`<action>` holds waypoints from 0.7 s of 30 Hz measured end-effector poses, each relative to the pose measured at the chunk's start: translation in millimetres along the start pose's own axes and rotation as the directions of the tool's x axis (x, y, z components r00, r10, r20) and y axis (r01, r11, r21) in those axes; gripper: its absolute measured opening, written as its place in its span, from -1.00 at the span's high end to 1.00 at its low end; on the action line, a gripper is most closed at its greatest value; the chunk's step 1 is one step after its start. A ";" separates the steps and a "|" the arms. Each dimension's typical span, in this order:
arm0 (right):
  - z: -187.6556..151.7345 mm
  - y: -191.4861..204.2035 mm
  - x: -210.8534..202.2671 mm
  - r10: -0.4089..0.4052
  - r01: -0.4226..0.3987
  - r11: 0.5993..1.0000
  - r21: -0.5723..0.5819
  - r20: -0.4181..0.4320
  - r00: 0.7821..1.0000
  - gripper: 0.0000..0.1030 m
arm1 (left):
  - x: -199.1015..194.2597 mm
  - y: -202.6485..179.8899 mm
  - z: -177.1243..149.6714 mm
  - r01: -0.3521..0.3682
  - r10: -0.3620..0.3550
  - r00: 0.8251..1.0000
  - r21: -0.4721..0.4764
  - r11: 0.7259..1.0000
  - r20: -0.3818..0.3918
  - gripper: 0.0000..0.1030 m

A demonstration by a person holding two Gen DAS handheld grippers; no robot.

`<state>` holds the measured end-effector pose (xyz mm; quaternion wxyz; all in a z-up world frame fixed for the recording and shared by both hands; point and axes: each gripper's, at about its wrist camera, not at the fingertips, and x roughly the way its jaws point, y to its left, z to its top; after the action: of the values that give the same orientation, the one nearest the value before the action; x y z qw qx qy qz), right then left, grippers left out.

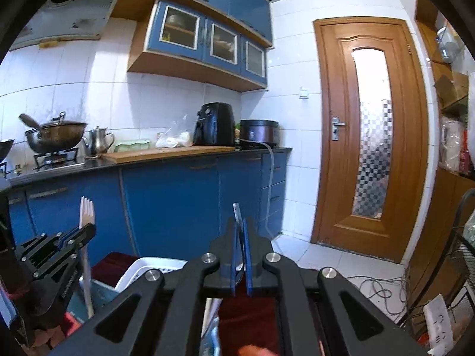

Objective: Organize utensils
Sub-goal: 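Release the fork into the box with the left tool while the right tool releases its fork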

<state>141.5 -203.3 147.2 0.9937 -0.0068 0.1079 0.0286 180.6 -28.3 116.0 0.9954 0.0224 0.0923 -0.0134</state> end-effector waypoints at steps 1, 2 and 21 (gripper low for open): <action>-0.8 2.1 2.0 0.010 -0.010 1.000 0.002 -0.006 1.000 0.87 | -1.2 0.7 -1.5 0.005 -0.005 1.000 -0.004 1.000 -0.001 0.93; -3.1 3.3 2.9 0.029 -0.029 1.000 0.010 -0.019 0.999 0.86 | -1.7 0.9 -3.2 0.009 -0.009 1.000 -0.004 1.000 -0.003 0.93; -12.0 0.0 -12.5 0.222 -0.209 0.961 0.182 -0.053 0.974 0.27 | -19.3 -3.7 -16.2 0.085 -0.083 0.994 0.026 0.996 -0.068 0.38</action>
<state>126.8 -204.2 138.1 0.9768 0.0913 0.1462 0.1268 158.6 -30.8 103.5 0.9899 0.0334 0.1261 -0.0561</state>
